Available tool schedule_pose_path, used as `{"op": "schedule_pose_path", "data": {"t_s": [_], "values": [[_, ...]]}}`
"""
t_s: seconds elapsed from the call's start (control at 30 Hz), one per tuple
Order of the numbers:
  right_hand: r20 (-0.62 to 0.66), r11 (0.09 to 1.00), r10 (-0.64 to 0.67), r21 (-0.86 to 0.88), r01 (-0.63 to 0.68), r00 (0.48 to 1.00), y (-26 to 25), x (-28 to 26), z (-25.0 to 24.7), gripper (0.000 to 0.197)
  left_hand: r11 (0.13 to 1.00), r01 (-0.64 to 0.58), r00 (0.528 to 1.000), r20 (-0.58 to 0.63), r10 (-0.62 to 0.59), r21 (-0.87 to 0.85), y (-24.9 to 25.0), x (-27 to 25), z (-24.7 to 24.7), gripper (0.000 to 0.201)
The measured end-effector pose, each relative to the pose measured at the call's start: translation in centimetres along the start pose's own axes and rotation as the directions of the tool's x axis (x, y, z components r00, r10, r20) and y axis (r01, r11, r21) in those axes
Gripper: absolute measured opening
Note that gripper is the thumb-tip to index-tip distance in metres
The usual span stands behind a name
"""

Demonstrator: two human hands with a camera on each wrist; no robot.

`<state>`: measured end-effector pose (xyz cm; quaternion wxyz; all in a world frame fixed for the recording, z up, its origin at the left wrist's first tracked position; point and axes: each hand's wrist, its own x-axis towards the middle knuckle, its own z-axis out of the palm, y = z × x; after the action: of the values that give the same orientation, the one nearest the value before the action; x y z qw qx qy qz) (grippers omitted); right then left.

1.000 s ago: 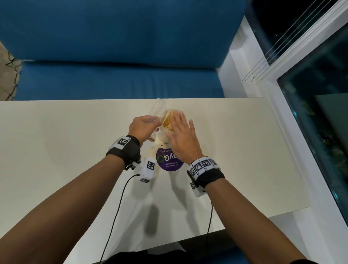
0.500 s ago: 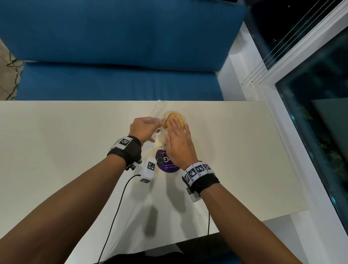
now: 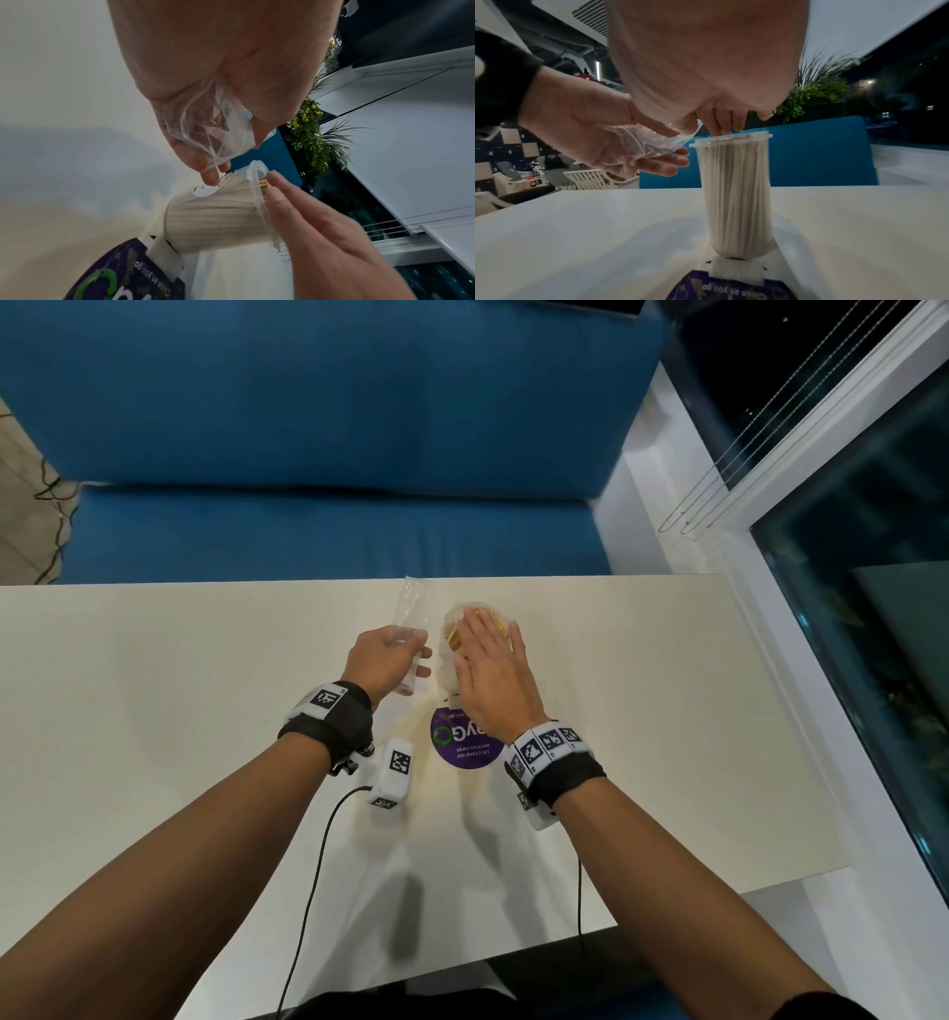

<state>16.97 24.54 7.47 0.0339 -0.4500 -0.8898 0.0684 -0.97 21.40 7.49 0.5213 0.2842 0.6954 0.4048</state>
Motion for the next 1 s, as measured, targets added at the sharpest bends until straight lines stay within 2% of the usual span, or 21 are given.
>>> {"op": "schedule_pose_path", "data": {"t_s": [0.13,0.23,0.33,0.4,0.5,0.57,0.67,0.77,0.93,1.0], "values": [[0.100,0.999,-0.046,0.001,0.046,0.994,0.8,-0.6,0.0,0.056,0.999,0.015,0.999,0.030,-0.016,0.040,0.1,-0.6,-0.2,0.029],[-0.050,0.971,0.021,0.241,-0.009,0.999,1.3,-0.8,-0.7,0.048,0.998,0.065,0.996,0.067,-0.064,-0.005,-0.1,-1.0,-0.2,0.031],[-0.232,0.898,0.175,0.436,-0.059,0.957,1.2,-0.9,-1.6,0.038,0.997,0.072,0.994,0.087,-0.071,-0.003,-0.5,-1.3,-0.3,0.036],[-0.231,0.917,0.134,0.398,-0.032,0.964,0.6,-0.7,-1.9,0.035,0.998,0.067,0.995,0.079,-0.066,-0.015,-0.7,-1.4,-0.1,0.036],[-0.117,0.971,0.014,0.239,0.014,0.993,-0.1,-0.1,-1.5,0.036,0.998,0.053,0.997,0.053,-0.051,-0.035,-0.7,-1.3,0.3,0.032],[-0.074,0.991,-0.013,0.134,0.023,0.997,-0.2,0.1,-1.0,0.036,0.998,0.044,0.998,0.039,-0.043,-0.035,-0.6,-1.3,0.5,0.029],[-0.136,0.998,0.023,0.058,-0.016,0.990,0.0,0.6,-0.9,0.029,0.998,0.042,0.999,0.031,-0.041,-0.040,-0.3,-1.3,0.5,0.026],[-0.175,0.995,0.073,0.077,-0.060,0.982,0.0,1.4,-1.1,0.027,0.999,0.038,0.999,0.023,-0.037,-0.029,-0.2,-1.3,0.2,0.024],[-0.078,0.986,0.085,0.149,-0.073,0.993,-0.4,2.1,-0.5,0.030,0.999,0.032,0.999,0.019,-0.031,-0.031,-0.3,-1.1,0.1,0.023],[-0.098,0.990,0.089,0.122,-0.077,0.991,-0.2,1.7,-0.2,0.029,0.999,0.026,0.999,0.026,-0.025,-0.035,-0.2,-1.0,0.1,0.023]]}}
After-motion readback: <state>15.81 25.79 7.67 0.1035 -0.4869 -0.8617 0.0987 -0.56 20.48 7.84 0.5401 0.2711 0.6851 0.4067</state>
